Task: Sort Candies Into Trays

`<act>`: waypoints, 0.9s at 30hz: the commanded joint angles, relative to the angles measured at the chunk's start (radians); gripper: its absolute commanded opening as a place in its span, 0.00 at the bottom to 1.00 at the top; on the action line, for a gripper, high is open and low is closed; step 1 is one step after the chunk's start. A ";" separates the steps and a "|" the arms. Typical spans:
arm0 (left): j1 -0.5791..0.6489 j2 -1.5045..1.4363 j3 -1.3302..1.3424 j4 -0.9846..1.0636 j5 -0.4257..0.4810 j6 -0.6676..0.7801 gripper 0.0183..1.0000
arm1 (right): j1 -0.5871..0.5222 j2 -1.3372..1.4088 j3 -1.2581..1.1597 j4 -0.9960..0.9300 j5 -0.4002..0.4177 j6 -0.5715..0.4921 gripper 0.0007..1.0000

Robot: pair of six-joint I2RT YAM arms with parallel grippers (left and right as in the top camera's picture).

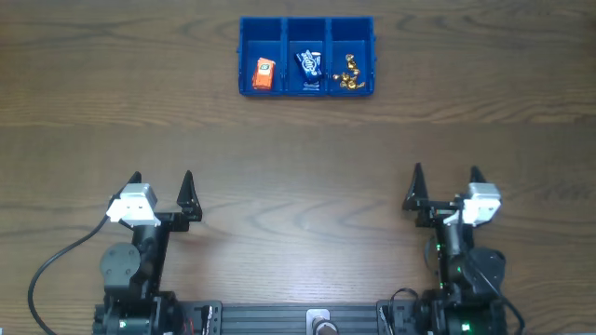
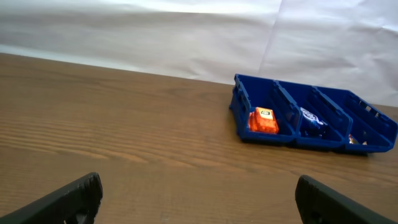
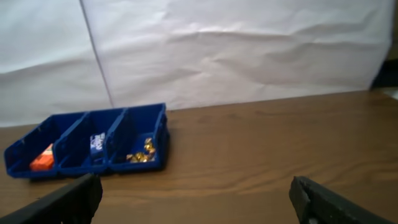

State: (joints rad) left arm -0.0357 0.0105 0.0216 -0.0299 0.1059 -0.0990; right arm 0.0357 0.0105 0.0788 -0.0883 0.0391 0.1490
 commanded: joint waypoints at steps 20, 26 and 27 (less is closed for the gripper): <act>-0.004 -0.006 -0.017 -0.038 0.018 0.014 1.00 | 0.010 -0.008 -0.071 0.008 -0.008 0.006 1.00; -0.004 -0.006 -0.017 -0.038 0.018 0.014 1.00 | 0.010 -0.008 -0.071 0.008 -0.008 0.006 1.00; -0.004 -0.006 -0.017 -0.037 0.018 0.014 1.00 | 0.010 -0.008 -0.071 0.009 -0.008 0.006 1.00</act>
State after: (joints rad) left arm -0.0357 0.0105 0.0216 -0.0303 0.1059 -0.0994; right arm 0.0410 0.0109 0.0116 -0.0772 0.0257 0.1490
